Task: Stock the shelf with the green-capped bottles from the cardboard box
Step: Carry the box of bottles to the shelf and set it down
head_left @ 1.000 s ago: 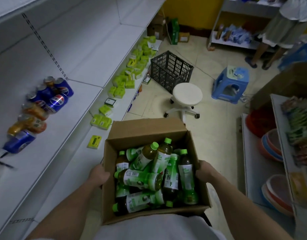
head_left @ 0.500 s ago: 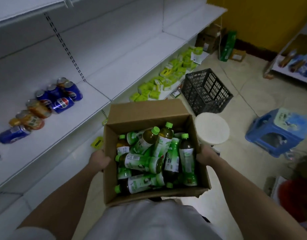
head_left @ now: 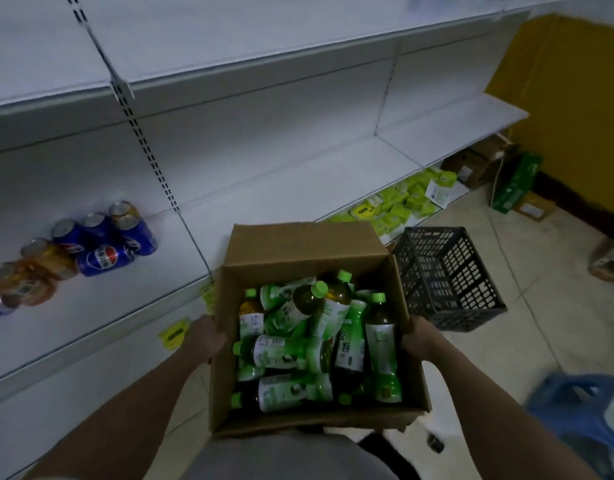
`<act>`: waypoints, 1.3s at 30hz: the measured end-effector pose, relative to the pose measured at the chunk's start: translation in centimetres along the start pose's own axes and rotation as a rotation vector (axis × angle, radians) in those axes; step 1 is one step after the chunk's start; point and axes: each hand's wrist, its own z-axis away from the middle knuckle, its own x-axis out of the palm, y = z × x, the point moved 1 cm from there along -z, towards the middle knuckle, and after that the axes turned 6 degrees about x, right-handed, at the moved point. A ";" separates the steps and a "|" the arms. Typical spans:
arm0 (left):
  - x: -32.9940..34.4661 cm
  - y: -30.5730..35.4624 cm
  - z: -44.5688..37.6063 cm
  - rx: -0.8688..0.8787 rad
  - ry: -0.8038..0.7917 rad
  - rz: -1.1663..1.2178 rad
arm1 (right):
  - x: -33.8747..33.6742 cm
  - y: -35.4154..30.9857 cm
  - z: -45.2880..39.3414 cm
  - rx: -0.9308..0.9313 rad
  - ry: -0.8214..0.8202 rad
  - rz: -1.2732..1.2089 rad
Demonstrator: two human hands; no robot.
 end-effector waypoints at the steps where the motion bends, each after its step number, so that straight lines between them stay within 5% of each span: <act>1: -0.1 0.8 -0.9 -0.007 -0.003 0.005 | -1.1 -0.8 -1.3 -0.004 -0.009 0.008; 24: 3.5 8.3 -9.8 -0.413 0.203 0.112 | -11.3 -12.8 -24.4 -0.388 -0.221 0.392; 31: 11.5 16.6 -10.0 -0.641 0.255 0.099 | -15.2 -11.0 -34.7 -0.596 -0.350 0.578; 39: 20.0 23.3 -6.4 -0.782 0.197 0.202 | -19.0 -3.7 -40.3 -0.539 -0.480 0.691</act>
